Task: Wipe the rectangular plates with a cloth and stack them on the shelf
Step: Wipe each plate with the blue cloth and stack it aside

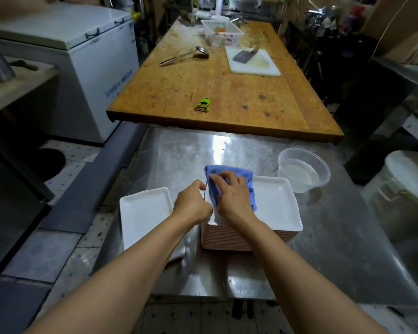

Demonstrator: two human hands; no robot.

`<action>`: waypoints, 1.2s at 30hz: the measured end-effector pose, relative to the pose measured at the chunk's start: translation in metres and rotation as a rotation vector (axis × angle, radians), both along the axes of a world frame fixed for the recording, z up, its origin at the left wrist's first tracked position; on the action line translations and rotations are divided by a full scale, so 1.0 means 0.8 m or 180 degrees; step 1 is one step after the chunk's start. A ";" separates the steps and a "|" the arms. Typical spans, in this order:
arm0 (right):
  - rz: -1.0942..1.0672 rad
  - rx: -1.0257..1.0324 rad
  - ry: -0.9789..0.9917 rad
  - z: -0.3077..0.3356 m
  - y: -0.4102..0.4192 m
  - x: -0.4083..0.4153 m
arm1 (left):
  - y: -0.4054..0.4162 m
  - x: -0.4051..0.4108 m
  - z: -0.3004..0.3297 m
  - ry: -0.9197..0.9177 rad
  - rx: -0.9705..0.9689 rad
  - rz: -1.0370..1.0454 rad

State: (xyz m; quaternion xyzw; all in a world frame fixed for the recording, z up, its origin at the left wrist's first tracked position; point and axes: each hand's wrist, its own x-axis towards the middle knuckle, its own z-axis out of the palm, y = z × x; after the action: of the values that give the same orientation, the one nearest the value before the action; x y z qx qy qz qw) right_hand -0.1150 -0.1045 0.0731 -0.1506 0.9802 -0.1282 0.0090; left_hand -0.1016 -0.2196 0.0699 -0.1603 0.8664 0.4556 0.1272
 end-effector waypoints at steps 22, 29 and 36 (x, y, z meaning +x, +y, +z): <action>-0.0582 0.0671 0.0300 0.014 0.148 0.006 | 0.014 0.009 0.011 0.0076 -0.0203 0.0226; -0.0609 0.0312 0.0157 0.010 0.149 0.074 | 0.019 0.017 0.012 0.0178 -0.0139 0.0280; -0.0118 -0.0197 0.0189 0.006 0.071 0.086 | 0.007 0.023 0.010 0.0004 0.0718 0.0187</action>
State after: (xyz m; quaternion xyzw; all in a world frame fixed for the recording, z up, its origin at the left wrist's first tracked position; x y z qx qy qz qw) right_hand -0.0460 -0.0478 0.0775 -0.1363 0.9782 -0.1540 -0.0271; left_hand -0.0834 -0.2142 0.0777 -0.1700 0.8046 0.5538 0.1305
